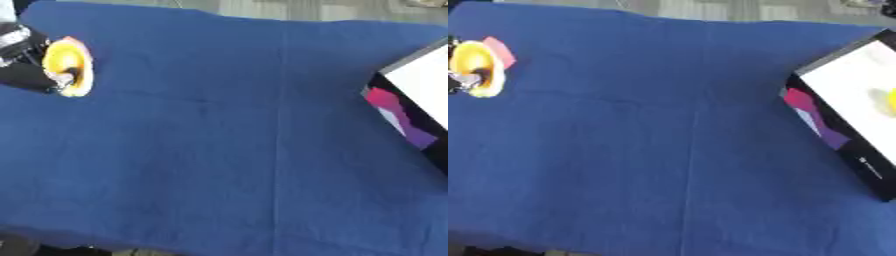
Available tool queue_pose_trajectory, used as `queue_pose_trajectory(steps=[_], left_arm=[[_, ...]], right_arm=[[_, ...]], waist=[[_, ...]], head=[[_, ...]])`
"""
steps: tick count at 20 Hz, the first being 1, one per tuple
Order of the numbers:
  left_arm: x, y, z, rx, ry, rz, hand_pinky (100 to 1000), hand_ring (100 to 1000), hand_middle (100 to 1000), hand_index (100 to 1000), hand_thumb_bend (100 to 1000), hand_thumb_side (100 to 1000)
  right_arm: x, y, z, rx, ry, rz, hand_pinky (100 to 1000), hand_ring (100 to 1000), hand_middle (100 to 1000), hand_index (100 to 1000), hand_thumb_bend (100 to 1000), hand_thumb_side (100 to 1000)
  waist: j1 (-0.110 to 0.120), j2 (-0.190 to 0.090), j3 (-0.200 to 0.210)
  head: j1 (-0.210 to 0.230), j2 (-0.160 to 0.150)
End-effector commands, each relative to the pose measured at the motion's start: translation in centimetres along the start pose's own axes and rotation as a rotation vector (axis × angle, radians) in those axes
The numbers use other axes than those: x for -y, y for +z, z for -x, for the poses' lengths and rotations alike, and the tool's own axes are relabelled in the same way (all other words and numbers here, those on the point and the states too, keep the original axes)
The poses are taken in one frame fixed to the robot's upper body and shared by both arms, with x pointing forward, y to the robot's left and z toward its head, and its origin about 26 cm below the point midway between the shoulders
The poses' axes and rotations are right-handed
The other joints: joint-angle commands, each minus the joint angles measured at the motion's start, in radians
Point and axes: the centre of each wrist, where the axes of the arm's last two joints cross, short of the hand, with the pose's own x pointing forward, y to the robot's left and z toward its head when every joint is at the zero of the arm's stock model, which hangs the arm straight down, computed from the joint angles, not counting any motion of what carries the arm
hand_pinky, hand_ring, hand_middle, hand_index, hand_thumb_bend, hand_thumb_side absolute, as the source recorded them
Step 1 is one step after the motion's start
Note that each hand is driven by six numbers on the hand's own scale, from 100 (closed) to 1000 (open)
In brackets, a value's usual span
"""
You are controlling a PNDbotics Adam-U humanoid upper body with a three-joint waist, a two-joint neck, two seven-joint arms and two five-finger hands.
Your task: Pick up the objects with one hand, pass them to the other hand, and then place them into the box on the other side of the table.
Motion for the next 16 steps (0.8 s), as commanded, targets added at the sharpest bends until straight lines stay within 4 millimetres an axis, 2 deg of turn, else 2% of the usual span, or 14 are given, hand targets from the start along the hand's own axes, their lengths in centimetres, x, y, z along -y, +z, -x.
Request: queue_pose_trajectory(steps=[1, 10, 16], left_arm=[[-0.4, 0.1, -1.6, 0.081, -0.04, -0.067, 660, 635, 555, 551, 210, 269], [2.1, -1.8, -4.2, 0.234, -0.024, -0.113, 645, 610, 540, 549, 205, 268], [3.4, -2.7, -5.7, 0.302, -0.074, -0.203, 642, 608, 540, 550, 222, 243]], right_arm=[[-1.1, -0.5, -2.4, 0.074, 0.023, -0.073, 865, 885, 801, 906, 537, 367], [-6.9, -1.8, -6.2, 0.179, 0.029, -0.305, 887, 885, 804, 910, 546, 368], [-6.8, 0.7, -6.3, 0.227, 0.051, -0.434, 887, 885, 806, 911, 543, 373]], waist=[[-0.002, -0.033, 0.0], [-0.014, -0.04, -0.002], [-0.025, -0.039, -0.004]], head=[[-0.015, -0.005], [-0.04, -0.007], [-0.048, -0.014]])
